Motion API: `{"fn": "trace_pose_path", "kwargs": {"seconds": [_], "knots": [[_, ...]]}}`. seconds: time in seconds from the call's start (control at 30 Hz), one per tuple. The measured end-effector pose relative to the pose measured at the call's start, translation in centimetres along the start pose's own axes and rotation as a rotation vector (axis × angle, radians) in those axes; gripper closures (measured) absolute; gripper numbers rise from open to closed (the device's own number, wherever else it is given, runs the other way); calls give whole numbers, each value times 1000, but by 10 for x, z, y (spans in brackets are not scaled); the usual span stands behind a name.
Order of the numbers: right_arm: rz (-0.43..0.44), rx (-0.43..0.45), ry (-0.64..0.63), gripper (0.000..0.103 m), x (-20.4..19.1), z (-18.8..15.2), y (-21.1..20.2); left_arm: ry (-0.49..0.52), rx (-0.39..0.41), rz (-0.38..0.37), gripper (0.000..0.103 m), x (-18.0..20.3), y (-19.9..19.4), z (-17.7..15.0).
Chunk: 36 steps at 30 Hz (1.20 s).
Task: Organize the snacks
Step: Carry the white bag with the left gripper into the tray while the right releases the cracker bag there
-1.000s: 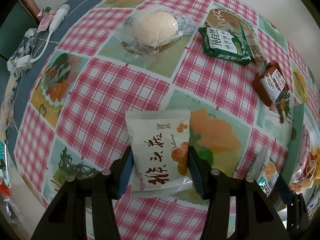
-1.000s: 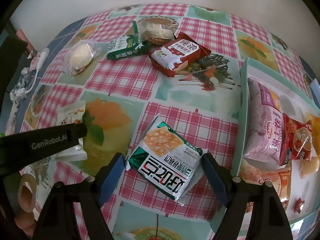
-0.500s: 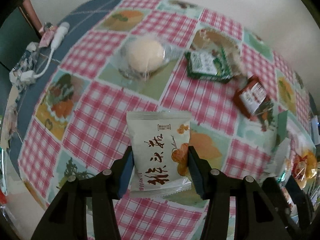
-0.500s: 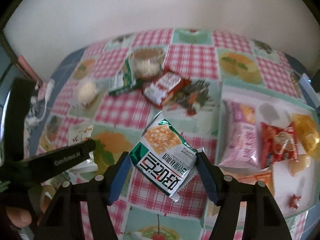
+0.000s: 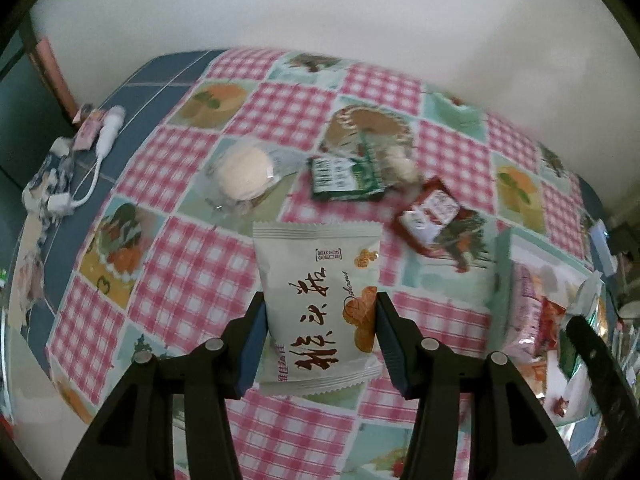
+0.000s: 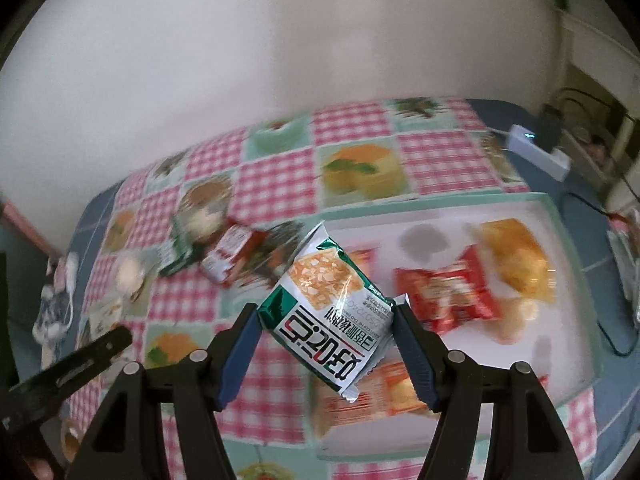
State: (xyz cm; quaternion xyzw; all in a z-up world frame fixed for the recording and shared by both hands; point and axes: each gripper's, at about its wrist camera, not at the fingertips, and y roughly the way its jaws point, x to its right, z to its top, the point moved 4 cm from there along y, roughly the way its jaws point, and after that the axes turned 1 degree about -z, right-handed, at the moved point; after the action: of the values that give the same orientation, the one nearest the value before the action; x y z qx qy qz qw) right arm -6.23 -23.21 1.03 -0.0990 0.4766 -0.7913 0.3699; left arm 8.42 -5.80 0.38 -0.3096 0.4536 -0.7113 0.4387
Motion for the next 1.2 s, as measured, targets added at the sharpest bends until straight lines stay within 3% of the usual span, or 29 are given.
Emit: {"fn": "trace_pose_path", "kwargs": {"seconds": [0.27, 0.6, 0.73, 0.93, 1.2], "knots": [[-75, 66, 114, 33, 57, 11, -19, 89, 21, -36, 49, 38, -9, -7], [-149, 72, 248, 32, 118, 9, -30, 231, 29, -102, 49, 101, -16, -28], [-208, 45, 304, 32, 140, 3, -30, 305, 30, -124, 49, 130, -18, -41], [-222, -10, 391, 31, 166, -6, -23, 411, 54, -128, 49, 165, -23, -59], [-236, -125, 499, 31, 195, -26, -3, 469, 20, -182, 49, 201, -17, -77]]}}
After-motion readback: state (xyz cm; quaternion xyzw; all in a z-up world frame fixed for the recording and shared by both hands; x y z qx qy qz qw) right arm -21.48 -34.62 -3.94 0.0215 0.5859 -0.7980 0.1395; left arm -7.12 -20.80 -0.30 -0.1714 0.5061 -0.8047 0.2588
